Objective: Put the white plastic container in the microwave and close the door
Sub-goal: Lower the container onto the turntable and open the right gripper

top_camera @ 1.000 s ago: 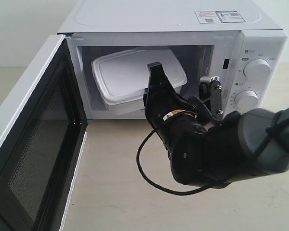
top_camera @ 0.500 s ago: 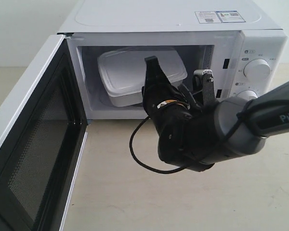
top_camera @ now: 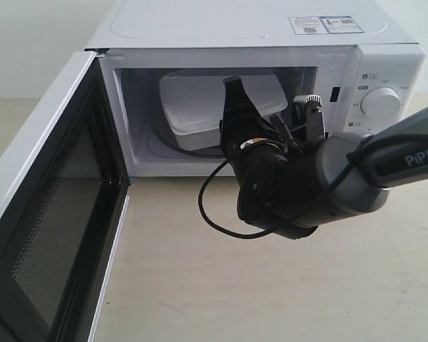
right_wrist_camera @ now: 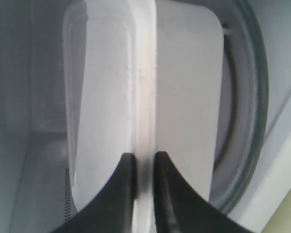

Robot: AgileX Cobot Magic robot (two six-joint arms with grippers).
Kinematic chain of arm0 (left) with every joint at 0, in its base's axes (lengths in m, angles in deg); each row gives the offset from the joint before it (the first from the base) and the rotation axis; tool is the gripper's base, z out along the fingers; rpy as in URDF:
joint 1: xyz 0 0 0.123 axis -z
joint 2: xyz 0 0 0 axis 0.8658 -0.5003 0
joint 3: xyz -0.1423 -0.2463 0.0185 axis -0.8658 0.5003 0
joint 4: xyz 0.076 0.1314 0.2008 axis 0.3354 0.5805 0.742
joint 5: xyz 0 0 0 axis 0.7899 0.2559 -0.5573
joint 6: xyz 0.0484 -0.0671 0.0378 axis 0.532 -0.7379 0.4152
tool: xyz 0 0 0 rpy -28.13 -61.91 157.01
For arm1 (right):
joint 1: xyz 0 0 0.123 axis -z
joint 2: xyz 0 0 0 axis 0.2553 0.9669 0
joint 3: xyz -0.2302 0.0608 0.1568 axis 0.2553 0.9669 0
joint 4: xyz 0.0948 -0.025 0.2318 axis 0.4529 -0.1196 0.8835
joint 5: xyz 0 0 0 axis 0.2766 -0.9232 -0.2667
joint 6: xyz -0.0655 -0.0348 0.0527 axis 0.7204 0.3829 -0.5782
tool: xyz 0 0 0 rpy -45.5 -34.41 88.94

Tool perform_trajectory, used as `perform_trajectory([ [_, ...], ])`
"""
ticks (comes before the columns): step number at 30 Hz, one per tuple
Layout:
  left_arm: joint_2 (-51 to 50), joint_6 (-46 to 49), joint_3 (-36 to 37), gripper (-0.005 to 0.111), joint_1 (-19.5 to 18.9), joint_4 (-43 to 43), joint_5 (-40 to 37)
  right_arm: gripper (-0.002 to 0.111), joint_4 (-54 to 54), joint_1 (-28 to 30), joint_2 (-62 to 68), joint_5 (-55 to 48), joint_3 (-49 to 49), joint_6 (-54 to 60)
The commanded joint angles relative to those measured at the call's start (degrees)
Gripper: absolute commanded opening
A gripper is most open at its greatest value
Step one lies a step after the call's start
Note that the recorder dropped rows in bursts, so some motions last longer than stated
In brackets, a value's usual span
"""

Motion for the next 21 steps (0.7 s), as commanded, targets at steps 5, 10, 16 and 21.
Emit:
perform_trajectory([
  [5,0.14,0.15,0.21,0.004,0.04,-0.12,0.16,0.000,-2.34,0.51,-0.17,-0.15,-0.47,0.96],
  [10,0.14,0.15,0.21,0.004,0.04,-0.12,0.16,0.000,-4.21,0.51,-0.17,-0.82,-0.47,0.73],
  [16,0.14,0.15,0.21,0.004,0.04,-0.12,0.16,0.000,-3.99,0.51,1.05,-0.46,-0.61,0.41],
  [21,0.14,0.15,0.21,0.004,0.04,-0.12,0.16,0.012,-4.01,0.51,2.38,-0.57,-0.61,-1.08],
])
